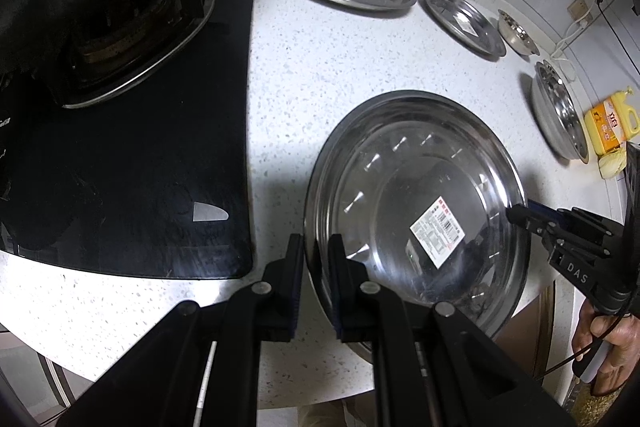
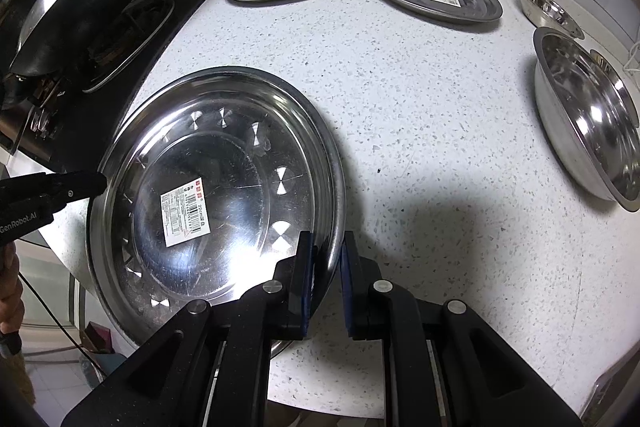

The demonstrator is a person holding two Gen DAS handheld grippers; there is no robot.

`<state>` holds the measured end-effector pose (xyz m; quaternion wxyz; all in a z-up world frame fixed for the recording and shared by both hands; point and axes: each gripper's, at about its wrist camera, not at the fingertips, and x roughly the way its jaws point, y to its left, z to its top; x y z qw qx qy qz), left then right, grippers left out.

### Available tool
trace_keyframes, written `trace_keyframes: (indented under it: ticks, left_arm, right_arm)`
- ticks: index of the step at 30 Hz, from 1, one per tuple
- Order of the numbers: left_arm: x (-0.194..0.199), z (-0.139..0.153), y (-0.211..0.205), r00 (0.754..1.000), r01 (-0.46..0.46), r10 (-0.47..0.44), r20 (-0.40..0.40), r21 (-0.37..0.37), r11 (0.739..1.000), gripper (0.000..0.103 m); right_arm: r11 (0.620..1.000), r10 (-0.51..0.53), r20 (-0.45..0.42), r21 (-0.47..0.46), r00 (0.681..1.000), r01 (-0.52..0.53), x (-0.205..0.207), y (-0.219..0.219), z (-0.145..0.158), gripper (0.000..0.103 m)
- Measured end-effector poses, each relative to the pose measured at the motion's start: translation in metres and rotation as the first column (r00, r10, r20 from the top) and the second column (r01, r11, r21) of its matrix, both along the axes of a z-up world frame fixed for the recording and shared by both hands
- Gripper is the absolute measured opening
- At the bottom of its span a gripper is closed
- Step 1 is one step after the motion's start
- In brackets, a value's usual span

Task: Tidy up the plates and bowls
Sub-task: 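Lift and carry the large plate with both grippers across the counter, then lower the large plate onto the counter and open both grippers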

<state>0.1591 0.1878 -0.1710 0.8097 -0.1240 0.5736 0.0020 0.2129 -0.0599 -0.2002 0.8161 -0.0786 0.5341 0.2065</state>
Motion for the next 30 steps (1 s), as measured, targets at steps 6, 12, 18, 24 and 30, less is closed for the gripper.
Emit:
trace_keyframes:
  ticks: [6, 12, 18, 24, 30]
  left_arm:
    - [0.002, 0.004, 0.000, 1.000, -0.001, 0.001, 0.008, 0.009, 1.000, 0.011]
    - [0.006, 0.015, -0.004, 0.999, 0.000, -0.001, 0.032, 0.006, 1.000, 0.011]
    - [0.011, 0.030, -0.015, 0.998, -0.021, 0.020, 0.057, 0.009, 1.000, 0.011]
    - [0.016, 0.048, -0.030, 0.996, -0.050, 0.050, 0.077, 0.000, 0.999, 0.012]
    - [0.022, 0.073, -0.042, 0.993, -0.075, 0.077, 0.094, -0.018, 0.997, 0.012]
  right_arm:
    - [1.000, -0.006, 0.021, -0.005, 1.000, 0.006, -0.002, 0.000, 0.008, 0.013]
    - [1.000, 0.005, 0.046, -0.011, 0.999, -0.004, -0.006, -0.003, 0.020, 0.013]
    - [1.000, 0.025, 0.072, -0.001, 0.997, -0.025, 0.000, -0.007, 0.032, 0.013]
    - [0.998, 0.052, 0.093, 0.029, 0.994, -0.055, 0.009, -0.017, 0.045, 0.013]
    - [0.995, 0.068, 0.122, 0.060, 0.990, -0.076, 0.022, -0.038, 0.064, 0.014]
